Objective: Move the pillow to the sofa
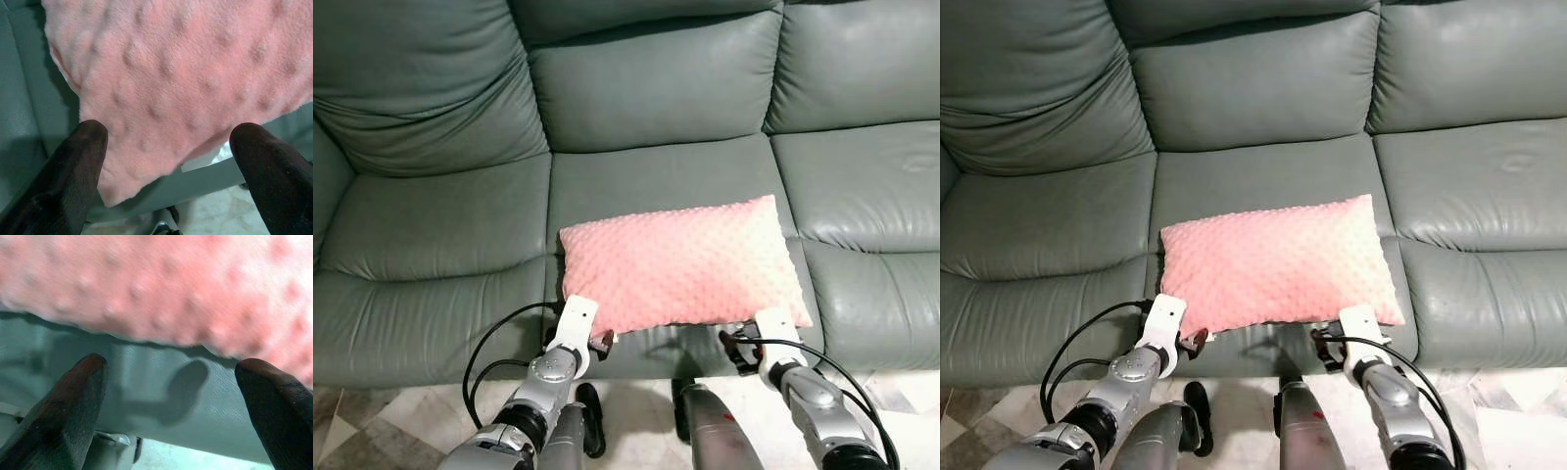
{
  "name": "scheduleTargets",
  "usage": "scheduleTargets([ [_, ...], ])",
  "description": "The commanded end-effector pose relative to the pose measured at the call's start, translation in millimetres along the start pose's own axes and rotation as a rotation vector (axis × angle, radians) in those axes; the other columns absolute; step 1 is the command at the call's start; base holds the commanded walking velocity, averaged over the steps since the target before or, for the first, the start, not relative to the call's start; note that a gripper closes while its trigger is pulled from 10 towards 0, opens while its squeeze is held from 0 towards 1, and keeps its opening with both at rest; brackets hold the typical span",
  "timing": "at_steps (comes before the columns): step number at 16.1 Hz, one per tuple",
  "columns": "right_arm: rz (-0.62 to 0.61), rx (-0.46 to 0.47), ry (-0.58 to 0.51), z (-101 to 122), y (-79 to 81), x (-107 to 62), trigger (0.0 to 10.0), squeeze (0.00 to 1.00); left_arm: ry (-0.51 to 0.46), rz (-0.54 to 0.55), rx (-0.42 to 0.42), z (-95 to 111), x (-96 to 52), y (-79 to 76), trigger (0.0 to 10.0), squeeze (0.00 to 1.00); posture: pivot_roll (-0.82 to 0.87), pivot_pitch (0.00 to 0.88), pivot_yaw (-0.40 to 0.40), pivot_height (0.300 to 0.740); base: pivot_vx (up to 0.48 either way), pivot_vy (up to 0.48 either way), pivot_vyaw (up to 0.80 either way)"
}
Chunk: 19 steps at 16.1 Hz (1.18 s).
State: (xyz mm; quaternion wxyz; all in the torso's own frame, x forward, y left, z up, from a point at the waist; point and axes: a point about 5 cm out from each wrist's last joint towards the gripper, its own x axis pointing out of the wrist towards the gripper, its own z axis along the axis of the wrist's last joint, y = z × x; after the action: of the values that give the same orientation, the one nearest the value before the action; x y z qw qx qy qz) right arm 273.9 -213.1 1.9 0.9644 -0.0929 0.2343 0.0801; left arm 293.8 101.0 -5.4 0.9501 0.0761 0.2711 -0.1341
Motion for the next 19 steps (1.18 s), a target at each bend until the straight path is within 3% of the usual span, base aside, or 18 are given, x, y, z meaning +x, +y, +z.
scheduleTargets([
  [1, -0.018, 0.025, 0.05, -17, 0.2, -5.4, 10.0, 0.0, 0.064, 0.025, 0.012, -20, -4.7, 2.1, 10.0, 0.0, -0.18, 0.425, 0.129, 0.74, 0.0, 0.0, 0.0],
  [8, -0.119, 0.017, 0.0, -3, -11.8, 2.6, 10.0, 0.0, 0.038, 0.156, 0.039, -6, -1.0, 12.5, 10.0, 0.0, -0.16, 0.43, 0.138, 0.74, 0.0, 0.0, 0.0],
  [13, -0.164, -0.001, -0.015, 5, -18.8, 5.7, 10.0, 0.0, 0.013, 0.192, 0.051, 4, 1.5, 13.2, 10.0, 0.0, -0.15, 0.438, 0.14, 0.74, 0.0, 0.0, 0.0],
  [19, -0.23, -0.021, -0.033, 13, -31.4, 6.3, 10.0, 0.0, -0.034, 0.175, 0.057, 22, 6.1, 3.7, 10.0, 0.0, -0.16, 0.448, 0.144, 0.74, 0.0, 0.0, 0.0],
])
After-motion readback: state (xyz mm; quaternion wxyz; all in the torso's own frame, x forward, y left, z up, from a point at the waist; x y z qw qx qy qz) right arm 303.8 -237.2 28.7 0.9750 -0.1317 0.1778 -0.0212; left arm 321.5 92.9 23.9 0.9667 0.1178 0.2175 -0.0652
